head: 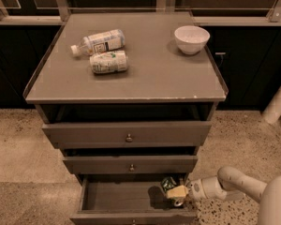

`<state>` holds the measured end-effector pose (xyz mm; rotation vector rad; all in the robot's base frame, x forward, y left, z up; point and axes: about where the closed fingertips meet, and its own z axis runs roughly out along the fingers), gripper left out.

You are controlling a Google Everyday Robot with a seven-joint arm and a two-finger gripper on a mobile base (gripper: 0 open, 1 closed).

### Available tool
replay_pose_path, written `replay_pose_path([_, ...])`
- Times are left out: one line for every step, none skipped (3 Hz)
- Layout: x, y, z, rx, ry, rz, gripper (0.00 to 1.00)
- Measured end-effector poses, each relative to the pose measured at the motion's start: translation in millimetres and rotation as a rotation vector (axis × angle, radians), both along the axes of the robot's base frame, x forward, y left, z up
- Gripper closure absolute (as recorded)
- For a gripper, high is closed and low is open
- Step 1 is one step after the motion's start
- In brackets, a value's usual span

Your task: Place green can into bottom drawer

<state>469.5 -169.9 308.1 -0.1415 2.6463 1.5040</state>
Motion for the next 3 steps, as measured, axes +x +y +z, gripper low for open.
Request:
replay_pose_path([8.0,9.0,-26.8,-0.009,0.013,-0.04,1.0])
replay_pose_path([17.7,16.4,-45.1,-0.042,0.017,-0.073,1.0])
replay_pose_path([26.7,22.9,-61.8,-0.074,0.028,-0.1,1.0])
